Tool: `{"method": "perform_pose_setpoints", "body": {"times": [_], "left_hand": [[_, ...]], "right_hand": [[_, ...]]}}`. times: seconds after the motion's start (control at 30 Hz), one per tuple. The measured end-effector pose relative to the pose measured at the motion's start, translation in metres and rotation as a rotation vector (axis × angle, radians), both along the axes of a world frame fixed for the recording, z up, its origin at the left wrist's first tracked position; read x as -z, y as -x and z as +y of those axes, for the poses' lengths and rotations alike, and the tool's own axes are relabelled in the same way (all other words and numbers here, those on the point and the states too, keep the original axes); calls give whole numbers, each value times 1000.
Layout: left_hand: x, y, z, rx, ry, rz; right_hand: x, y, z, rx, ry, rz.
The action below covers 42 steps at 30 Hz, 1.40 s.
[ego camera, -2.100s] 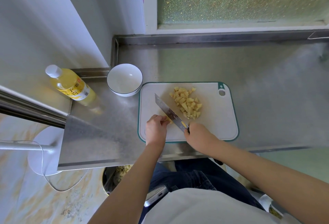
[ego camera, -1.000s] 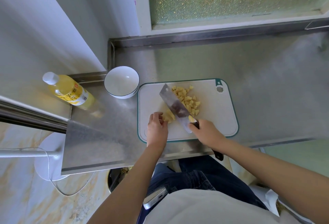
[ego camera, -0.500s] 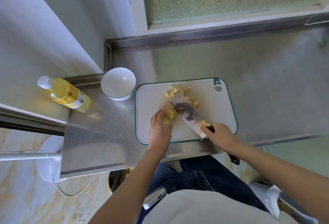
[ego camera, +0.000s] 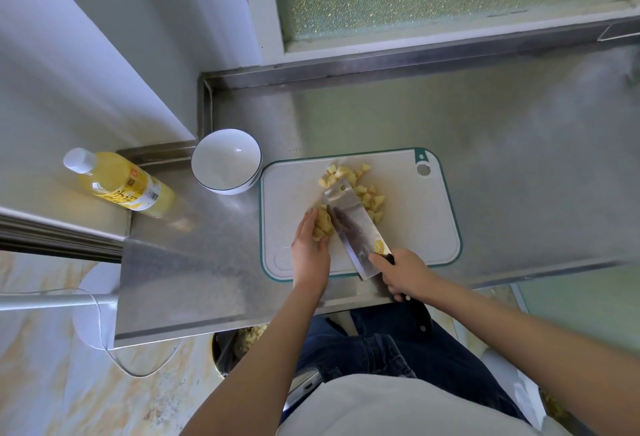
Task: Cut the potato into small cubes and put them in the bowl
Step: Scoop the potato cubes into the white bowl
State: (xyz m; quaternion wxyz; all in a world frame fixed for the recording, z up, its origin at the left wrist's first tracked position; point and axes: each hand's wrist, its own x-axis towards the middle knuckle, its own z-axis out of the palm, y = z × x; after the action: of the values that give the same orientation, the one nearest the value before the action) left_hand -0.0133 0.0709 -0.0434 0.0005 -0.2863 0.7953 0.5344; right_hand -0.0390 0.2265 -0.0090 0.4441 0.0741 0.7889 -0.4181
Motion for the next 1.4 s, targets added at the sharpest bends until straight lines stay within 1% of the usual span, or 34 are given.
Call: {"method": "perform_pose_setpoints", "body": {"times": [0.1, 0.2, 0.43, 0.67, 0.87, 0.93, 1.03, 1.17, 1.23, 1.3, 1.4], "left_hand": [[-1, 0, -1, -36, -19, 14], [-2, 2, -4, -75, -33, 5], [-7, 10, -9, -103, 11, 52], [-24, 36, -33, -156, -28, 185], [-44, 61, -76, -222, 13, 231], [-46, 70, -93, -236, 55, 206], [-45, 78, -117, -243, 114, 126], [-46, 77, -136, -256, 210, -86], [-51, 72, -136, -255, 255, -130], [-53, 65, -132, -247, 297, -72], [-48, 52, -120, -214, 369, 109]], "right_hand": [[-3, 1, -3, -40, 32, -24], [-4, 0, -8, -113, 44, -9], [-13, 2, -19, -133, 89, 39], [-27, 26, -38, -180, 105, 173], [-45, 57, -86, -213, 103, 312], [-51, 66, -103, -238, 93, 343], [-55, 77, -123, -237, 125, 326], [-58, 83, -135, -273, 95, 362], [-58, 84, -134, -278, 95, 381], [-55, 84, -130, -267, 110, 376], [-47, 82, -114, -195, 160, 327]]}}
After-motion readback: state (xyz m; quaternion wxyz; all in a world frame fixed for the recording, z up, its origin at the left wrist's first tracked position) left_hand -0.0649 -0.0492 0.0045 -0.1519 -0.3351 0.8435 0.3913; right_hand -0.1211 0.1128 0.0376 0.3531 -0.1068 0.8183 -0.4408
